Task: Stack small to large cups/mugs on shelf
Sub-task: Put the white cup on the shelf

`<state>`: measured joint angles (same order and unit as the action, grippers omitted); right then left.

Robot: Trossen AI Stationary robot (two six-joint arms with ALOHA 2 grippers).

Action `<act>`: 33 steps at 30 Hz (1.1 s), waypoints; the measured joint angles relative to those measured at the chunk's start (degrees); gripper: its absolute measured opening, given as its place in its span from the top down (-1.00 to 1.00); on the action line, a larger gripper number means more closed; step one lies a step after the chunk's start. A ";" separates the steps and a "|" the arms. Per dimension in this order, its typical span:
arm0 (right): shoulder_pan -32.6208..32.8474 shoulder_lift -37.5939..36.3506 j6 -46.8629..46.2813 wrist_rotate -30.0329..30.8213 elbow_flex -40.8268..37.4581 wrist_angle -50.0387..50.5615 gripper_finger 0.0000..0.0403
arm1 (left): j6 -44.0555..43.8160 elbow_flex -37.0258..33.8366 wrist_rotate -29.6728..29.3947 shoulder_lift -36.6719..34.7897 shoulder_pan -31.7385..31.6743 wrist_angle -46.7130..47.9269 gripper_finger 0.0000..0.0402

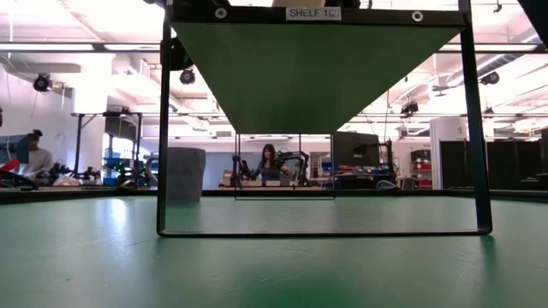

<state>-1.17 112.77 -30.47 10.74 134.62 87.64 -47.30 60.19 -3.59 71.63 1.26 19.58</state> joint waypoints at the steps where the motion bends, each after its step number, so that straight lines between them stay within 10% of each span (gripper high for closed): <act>1: -0.01 0.00 0.01 -0.07 -0.05 -0.01 0.96 | 0.15 0.06 -0.37 0.13 0.00 0.05 0.58; 33: -2.30 -0.07 0.47 -1.33 -5.57 -8.29 0.55 | 1.72 -0.56 -7.76 -0.48 0.00 0.15 0.58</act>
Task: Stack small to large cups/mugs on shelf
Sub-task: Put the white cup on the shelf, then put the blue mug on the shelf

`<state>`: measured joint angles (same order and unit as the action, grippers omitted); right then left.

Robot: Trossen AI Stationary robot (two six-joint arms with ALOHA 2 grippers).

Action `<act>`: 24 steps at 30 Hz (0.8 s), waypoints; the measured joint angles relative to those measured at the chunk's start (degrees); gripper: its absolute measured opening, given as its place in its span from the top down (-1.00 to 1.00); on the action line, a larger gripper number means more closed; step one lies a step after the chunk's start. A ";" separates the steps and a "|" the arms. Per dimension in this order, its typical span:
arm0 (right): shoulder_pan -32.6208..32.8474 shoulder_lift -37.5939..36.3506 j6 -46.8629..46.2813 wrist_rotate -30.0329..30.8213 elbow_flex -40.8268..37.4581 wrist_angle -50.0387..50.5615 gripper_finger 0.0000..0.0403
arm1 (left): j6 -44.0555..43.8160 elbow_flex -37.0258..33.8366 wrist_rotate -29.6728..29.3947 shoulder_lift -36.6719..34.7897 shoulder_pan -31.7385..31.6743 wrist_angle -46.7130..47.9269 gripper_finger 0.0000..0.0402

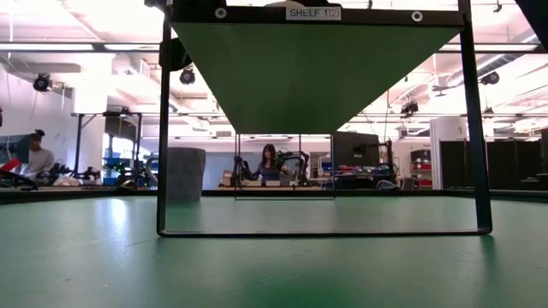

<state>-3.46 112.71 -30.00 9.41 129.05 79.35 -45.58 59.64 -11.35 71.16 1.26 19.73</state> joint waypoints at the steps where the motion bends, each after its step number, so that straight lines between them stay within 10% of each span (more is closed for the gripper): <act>1: -0.21 -0.04 0.00 0.15 0.15 0.02 0.55 | 0.00 0.00 -0.01 0.00 0.00 0.02 0.58; 24: 6.25 -11.82 -4.44 -1.54 1.96 10.04 0.48 | -0.52 -1.11 0.37 -0.85 1.63 2.72 0.58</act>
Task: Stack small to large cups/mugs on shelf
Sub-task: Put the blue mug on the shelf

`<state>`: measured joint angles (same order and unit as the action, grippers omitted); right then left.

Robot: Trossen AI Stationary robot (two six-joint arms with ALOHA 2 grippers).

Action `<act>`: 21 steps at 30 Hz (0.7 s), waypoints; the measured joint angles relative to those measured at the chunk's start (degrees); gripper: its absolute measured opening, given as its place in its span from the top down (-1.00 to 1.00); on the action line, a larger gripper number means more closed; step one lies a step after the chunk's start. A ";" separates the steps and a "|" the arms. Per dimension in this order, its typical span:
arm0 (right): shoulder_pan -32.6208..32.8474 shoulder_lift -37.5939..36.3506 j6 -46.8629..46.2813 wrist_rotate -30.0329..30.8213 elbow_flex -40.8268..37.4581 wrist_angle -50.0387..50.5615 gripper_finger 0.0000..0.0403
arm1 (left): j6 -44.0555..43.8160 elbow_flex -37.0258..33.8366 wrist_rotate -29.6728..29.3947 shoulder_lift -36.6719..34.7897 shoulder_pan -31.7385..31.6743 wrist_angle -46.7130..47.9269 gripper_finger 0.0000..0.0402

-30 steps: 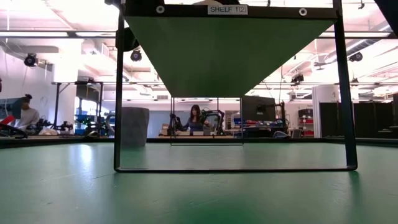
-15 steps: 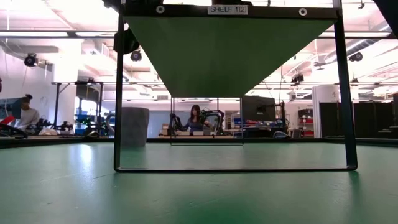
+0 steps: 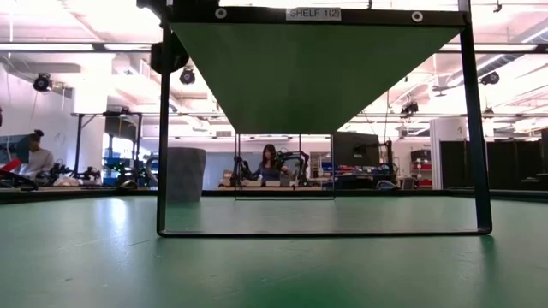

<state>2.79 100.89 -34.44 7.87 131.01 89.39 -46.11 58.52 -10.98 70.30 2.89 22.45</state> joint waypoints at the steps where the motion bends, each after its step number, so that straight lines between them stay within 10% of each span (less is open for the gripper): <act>1: 1.43 -1.46 -1.18 -1.40 -0.90 0.74 0.48 | 0.00 0.00 0.08 -0.09 0.66 0.32 0.58; 21: 20.23 -16.19 -34.24 5.52 -33.55 0.68 0.47 | -5.80 -0.04 -15.56 -19.76 2.58 39.00 0.58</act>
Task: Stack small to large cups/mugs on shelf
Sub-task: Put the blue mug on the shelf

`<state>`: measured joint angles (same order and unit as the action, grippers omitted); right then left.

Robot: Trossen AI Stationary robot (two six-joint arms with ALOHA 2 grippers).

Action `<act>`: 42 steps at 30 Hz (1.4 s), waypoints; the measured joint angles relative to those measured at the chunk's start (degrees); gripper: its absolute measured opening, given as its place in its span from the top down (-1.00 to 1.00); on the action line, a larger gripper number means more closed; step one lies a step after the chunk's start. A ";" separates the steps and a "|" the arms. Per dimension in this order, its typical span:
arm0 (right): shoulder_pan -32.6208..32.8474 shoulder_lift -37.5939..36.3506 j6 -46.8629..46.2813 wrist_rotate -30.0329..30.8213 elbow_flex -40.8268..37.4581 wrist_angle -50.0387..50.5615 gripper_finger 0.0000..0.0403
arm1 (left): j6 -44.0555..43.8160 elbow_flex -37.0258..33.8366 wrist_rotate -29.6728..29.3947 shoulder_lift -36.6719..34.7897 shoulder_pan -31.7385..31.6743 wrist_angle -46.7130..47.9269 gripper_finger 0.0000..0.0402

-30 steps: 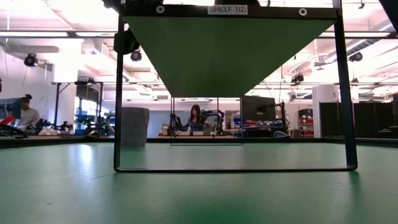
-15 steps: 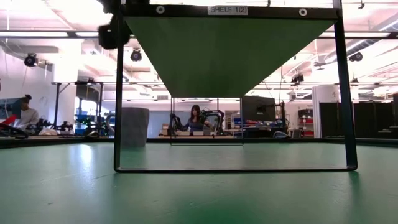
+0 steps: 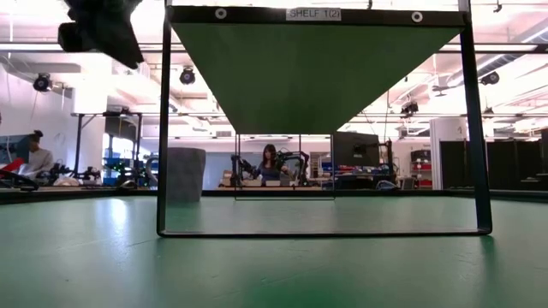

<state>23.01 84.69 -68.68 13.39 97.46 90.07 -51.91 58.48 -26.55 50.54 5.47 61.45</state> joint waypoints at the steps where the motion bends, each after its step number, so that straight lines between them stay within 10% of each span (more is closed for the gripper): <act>1: 0.14 -0.01 -0.72 0.01 -0.84 0.02 0.47 | 0.19 0.00 0.09 -0.57 -1.75 0.85 0.58; 17: 0.85 -0.23 -5.81 0.49 -4.29 -1.31 0.54 | 18.13 -0.33 5.88 5.95 -18.77 0.38 0.19; 42: 2.74 -0.21 -12.24 1.70 -4.93 -3.09 0.39 | 41.91 -0.20 22.88 18.19 -40.42 -17.01 0.17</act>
<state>25.75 84.49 -80.92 15.09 92.53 86.98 -10.00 58.28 -3.67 68.73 -34.96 44.45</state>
